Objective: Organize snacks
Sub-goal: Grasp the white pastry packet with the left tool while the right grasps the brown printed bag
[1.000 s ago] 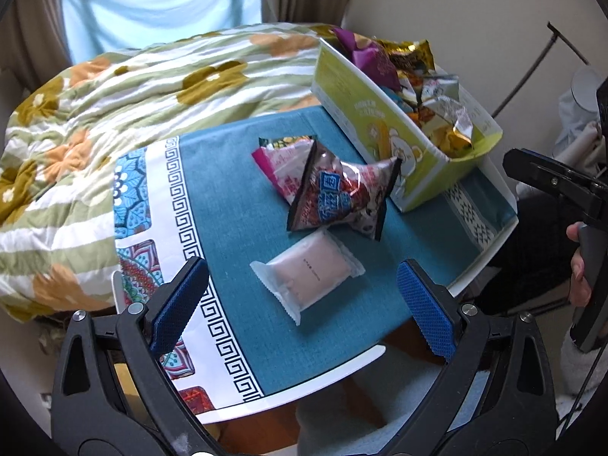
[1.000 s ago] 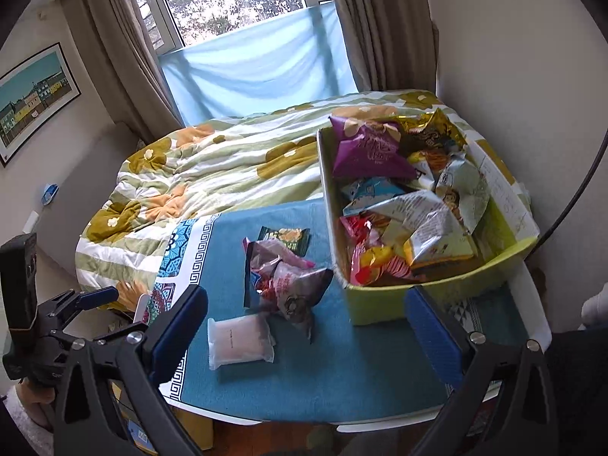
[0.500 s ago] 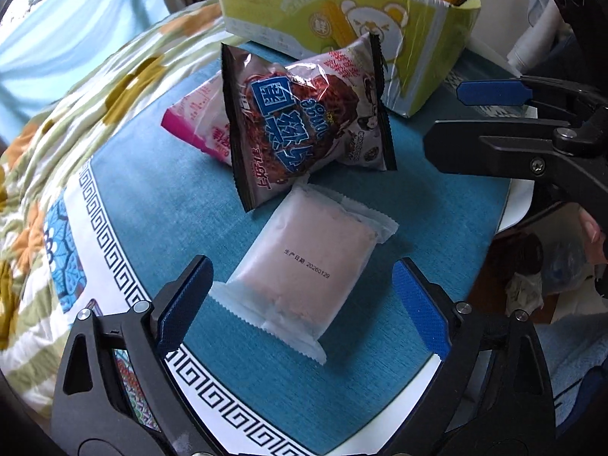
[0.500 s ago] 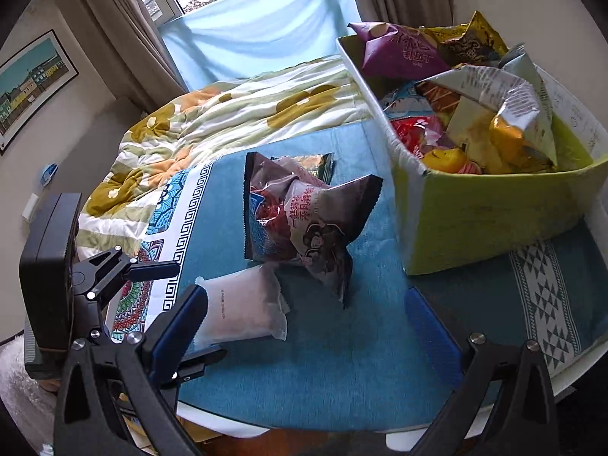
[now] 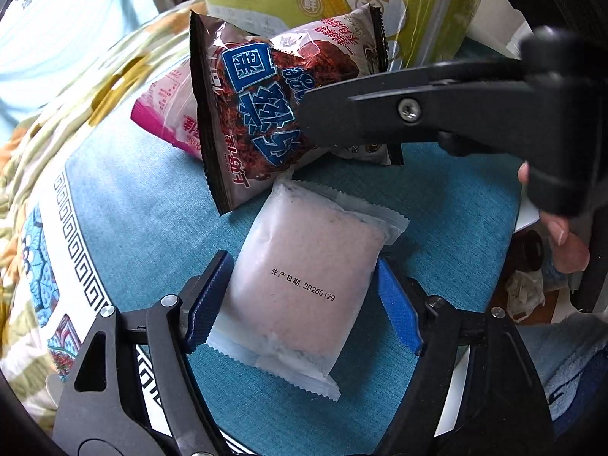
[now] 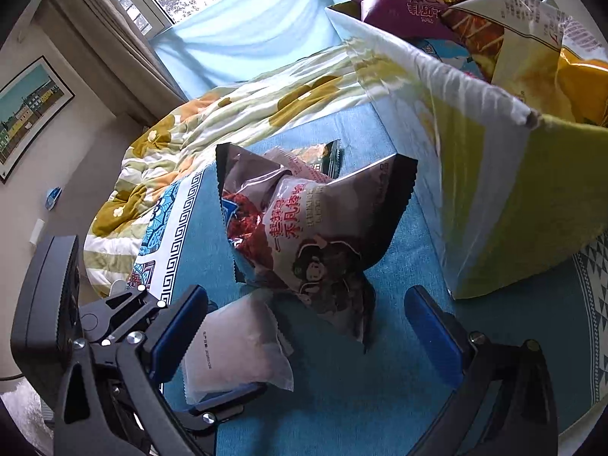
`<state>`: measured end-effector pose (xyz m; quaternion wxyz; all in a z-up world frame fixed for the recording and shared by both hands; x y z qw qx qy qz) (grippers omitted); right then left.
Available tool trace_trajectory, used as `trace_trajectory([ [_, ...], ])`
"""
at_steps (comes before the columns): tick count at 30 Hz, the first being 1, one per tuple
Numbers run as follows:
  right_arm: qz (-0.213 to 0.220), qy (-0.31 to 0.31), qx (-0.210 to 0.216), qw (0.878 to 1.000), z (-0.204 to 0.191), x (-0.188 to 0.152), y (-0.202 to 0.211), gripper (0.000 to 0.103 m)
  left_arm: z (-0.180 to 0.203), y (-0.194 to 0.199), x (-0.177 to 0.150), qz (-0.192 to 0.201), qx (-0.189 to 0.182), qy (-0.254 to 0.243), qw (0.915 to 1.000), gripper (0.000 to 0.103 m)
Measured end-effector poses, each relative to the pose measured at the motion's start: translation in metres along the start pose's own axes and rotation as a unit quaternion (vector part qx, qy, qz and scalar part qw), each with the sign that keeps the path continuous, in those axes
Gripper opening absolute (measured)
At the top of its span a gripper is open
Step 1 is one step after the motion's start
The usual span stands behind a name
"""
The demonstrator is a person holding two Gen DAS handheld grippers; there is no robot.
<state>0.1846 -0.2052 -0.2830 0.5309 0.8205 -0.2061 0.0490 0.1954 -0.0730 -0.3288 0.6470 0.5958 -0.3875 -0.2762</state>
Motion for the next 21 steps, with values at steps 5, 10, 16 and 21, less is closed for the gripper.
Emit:
trace_trajectory([
  [5,0.009,-0.006,0.002,1.000,-0.005,0.003,-0.006,0.103,-0.006,0.003,-0.010,-0.006,0.002,0.023,0.9997,0.071],
  [10,0.027,-0.015,-0.010,0.999,-0.010,0.009,-0.008,0.103,-0.025,0.006,-0.026,-0.011,0.001,0.070,0.9975,0.071],
  [16,0.039,-0.024,-0.017,0.999,-0.013,0.019,-0.014,0.103,-0.051,0.009,-0.037,-0.011,0.008,0.138,0.9904,0.071],
  [21,0.047,-0.028,-0.029,0.998,-0.014,0.024,-0.015,0.103,-0.071,0.007,-0.037,-0.006,0.009,0.182,0.9832,0.071],
])
Point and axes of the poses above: each gripper's, at about its wrist camera, not at the fingertips, and y roughly against the way its jaws point, z to its right, x to its top, the point moved 2 cm from there along -y, roughly the way its jaws point, and after that the axes turned 15 degrees about -z, right-handed, at the moved point
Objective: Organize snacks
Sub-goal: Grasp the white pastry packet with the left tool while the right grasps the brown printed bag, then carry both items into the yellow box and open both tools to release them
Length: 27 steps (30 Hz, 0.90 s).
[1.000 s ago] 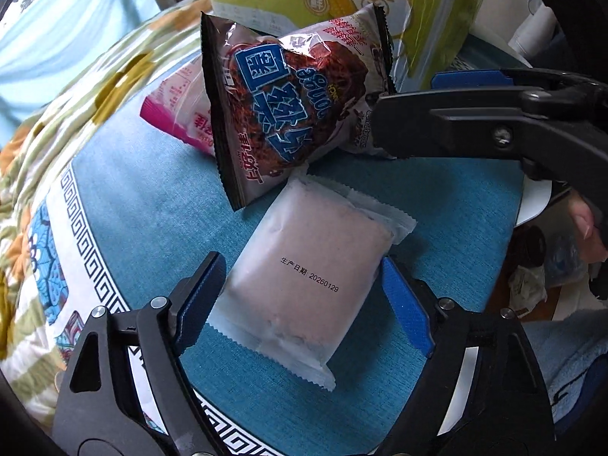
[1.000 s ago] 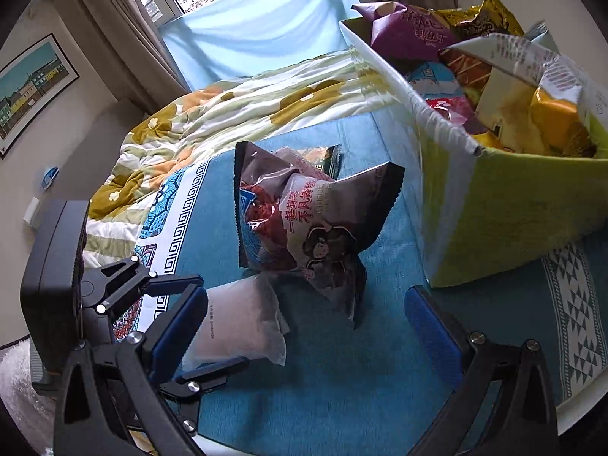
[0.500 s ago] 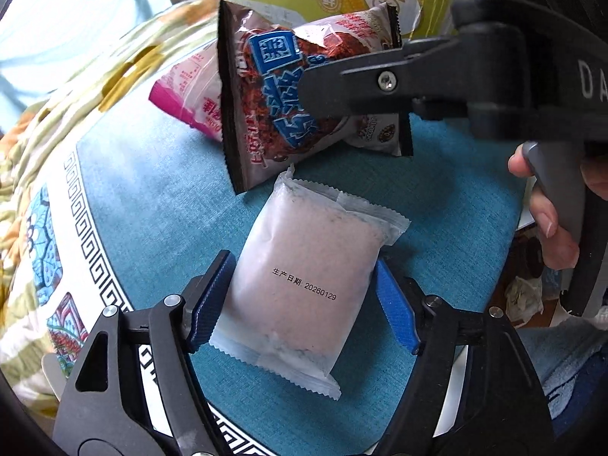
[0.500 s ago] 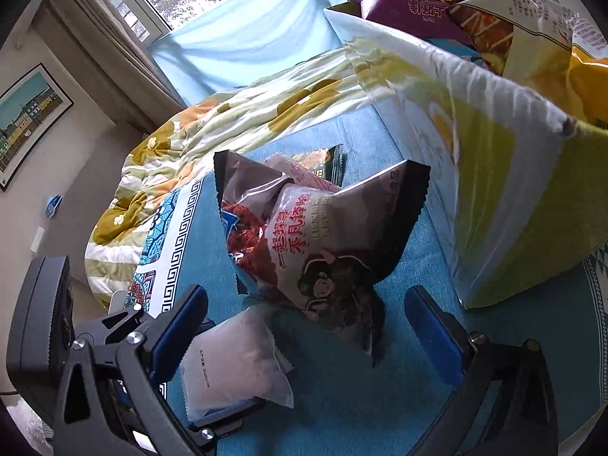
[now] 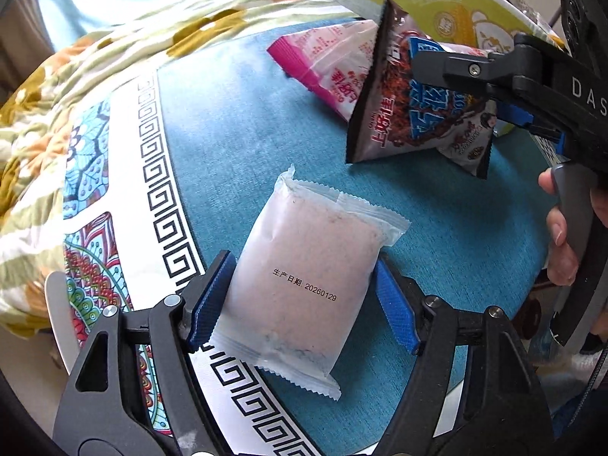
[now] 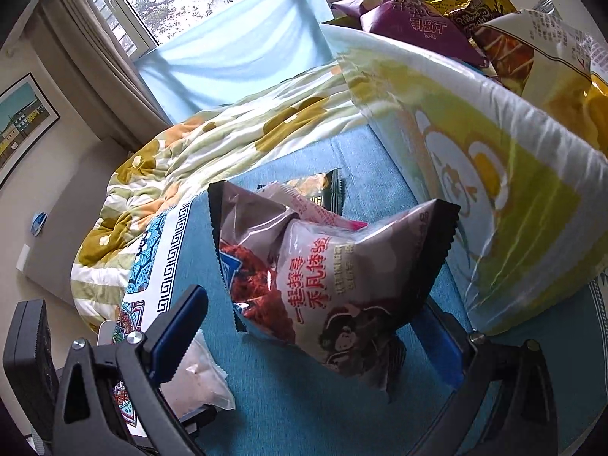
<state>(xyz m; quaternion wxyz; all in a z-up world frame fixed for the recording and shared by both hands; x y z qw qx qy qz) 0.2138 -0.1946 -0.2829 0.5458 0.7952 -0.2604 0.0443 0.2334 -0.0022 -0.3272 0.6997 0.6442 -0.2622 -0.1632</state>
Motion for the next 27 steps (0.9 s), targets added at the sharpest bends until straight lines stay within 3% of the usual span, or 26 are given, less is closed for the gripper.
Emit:
trace_trajectory([
  [3,0.001,0.000,-0.014,1.000,0.001,0.002,-0.001,0.101,-0.004,0.002,-0.002,0.002,0.003,0.012,0.9999,0.070],
  [5,-0.004,0.003,-0.018,1.000,0.002,0.003,-0.003,0.084,-0.006,0.001,-0.001,0.001,0.004,0.017,0.9998,0.070],
  [10,-0.003,0.016,-0.031,0.999,0.000,0.002,0.000,0.070,-0.004,0.008,-0.009,0.001,0.003,0.032,0.9995,0.069],
  [19,0.000,0.033,-0.031,0.999,-0.008,-0.004,0.016,0.067,-0.009,0.026,-0.017,0.011,-0.008,0.059,0.9981,0.068],
  [27,0.025,0.069,-0.018,0.997,-0.031,0.006,0.079,0.066,0.001,0.094,0.000,0.040,0.002,0.087,0.9954,0.068],
])
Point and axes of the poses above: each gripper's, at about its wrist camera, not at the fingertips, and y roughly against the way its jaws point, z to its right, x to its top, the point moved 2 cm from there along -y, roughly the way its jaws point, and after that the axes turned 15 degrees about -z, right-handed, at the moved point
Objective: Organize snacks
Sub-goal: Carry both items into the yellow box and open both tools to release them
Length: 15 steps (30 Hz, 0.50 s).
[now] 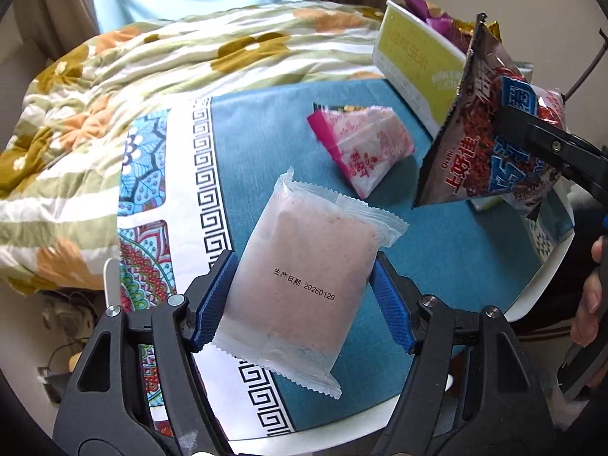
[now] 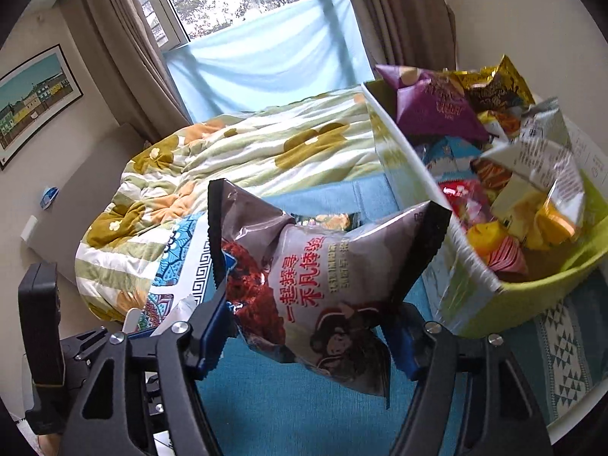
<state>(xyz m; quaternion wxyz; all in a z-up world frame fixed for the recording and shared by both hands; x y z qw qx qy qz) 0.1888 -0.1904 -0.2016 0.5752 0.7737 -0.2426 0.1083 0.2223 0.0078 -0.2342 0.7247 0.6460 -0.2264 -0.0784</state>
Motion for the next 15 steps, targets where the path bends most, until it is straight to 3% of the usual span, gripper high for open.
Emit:
trace_trajectory([
  [6,0.035,0.000,-0.004,0.999,0.016,0.026,0.067,0.067,0.036,0.057,0.038,0.042,0.004,-0.006,0.9991,0.068],
  [11,0.044,-0.012,-0.021,0.999,0.060,0.050,0.107,0.067,0.086,0.088,0.079,0.071,-0.004,-0.016,0.9973,0.068],
  [15,0.037,-0.018,-0.030,0.999,0.104,0.065,0.124,0.067,0.134,0.097,0.117,0.089,-0.032,-0.011,0.9955,0.068],
])
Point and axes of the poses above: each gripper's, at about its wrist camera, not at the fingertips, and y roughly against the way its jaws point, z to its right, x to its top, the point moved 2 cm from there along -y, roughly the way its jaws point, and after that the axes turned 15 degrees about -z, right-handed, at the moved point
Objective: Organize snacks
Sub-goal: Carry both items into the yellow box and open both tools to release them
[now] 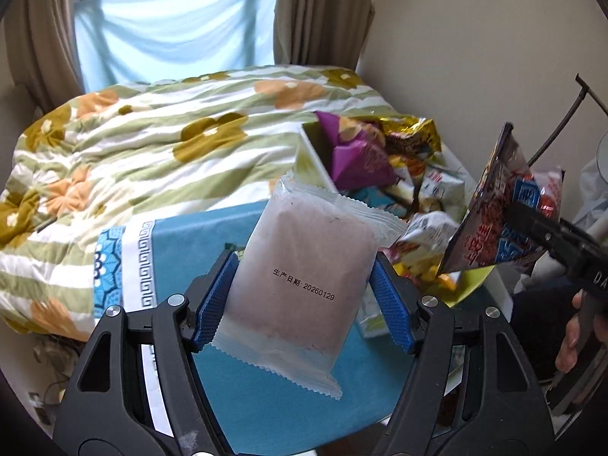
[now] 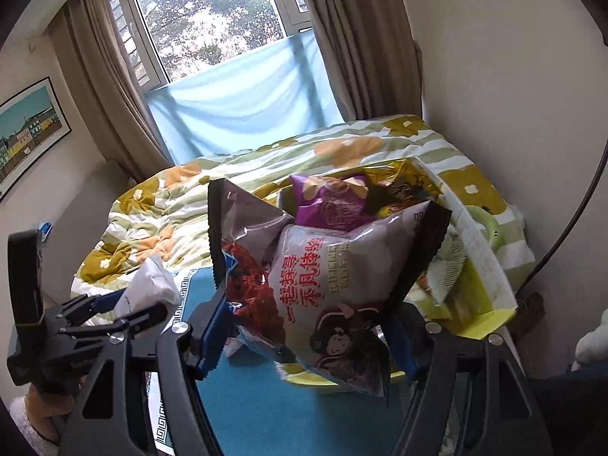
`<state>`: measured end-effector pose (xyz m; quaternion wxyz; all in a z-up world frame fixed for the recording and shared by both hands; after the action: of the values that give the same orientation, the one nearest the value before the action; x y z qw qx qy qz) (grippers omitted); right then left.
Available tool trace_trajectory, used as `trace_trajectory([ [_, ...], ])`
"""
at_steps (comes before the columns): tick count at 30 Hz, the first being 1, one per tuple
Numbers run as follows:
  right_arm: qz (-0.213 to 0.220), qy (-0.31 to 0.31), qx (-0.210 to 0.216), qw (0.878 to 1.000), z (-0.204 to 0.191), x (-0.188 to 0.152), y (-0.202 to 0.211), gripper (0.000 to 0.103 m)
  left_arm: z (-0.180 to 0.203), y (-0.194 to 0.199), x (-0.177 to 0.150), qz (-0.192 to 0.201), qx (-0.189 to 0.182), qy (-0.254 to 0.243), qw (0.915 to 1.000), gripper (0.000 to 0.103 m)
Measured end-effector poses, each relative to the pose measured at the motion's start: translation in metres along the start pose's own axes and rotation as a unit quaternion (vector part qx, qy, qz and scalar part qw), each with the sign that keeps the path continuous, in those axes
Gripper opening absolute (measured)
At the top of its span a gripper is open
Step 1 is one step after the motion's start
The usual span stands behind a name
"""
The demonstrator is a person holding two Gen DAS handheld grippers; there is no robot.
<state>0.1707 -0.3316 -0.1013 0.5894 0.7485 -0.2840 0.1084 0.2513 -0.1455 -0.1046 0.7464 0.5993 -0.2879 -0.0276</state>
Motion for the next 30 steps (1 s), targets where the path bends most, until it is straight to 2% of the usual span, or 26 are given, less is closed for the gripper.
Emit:
trace_trajectory([
  [6,-0.020,-0.002,0.000,1.000,0.063,0.025,0.001,0.067,0.065,-0.033,0.056,-0.006,-0.028,0.011,0.9995,0.068],
  [10,-0.032,0.002,0.004,0.999,0.096,0.037,-0.002,0.067,0.098,-0.066,0.084,-0.023,-0.023,0.016,0.9993,0.068],
  [14,-0.044,0.015,0.011,0.999,0.119,0.049,-0.006,0.067,0.111,-0.101,0.100,-0.052,-0.016,0.028,0.9981,0.068],
  [16,-0.050,0.019,0.016,0.998,0.127,0.053,-0.009,0.067,0.115,-0.114,0.102,-0.064,-0.005,0.036,0.9973,0.069],
  [17,-0.053,0.020,0.019,0.998,0.130,0.055,-0.011,0.067,0.117,-0.116,0.102,-0.063,0.007,0.036,0.9973,0.073],
  [18,-0.057,0.021,0.022,0.998,0.133,0.057,-0.013,0.067,0.117,-0.116,0.101,-0.061,0.019,0.035,0.9973,0.085],
  [20,-0.061,0.023,0.026,0.998,0.136,0.060,-0.016,0.067,0.116,-0.113,0.096,-0.054,0.033,0.034,0.9974,0.102],
  [25,-0.072,0.029,0.039,0.996,0.139,0.065,-0.024,0.067,0.108,-0.110,0.078,-0.069,0.042,0.044,0.9958,0.102],
  [30,-0.083,0.044,0.051,0.994,0.123,0.069,-0.028,0.067,0.094,-0.092,0.056,-0.069,0.037,0.056,0.9954,0.102],
])
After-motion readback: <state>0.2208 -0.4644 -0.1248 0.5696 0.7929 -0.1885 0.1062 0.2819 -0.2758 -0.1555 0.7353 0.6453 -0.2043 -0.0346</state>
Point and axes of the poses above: each gripper's, at about its wrist camera, not at the fingertips, and y roughly against the way its jaws point, z to its right, x to its top, the point moved 2 cm from there along -y, roughly the way its jaws point, and after that the axes turned 15 degrees about -z, right-handed, at the moved point
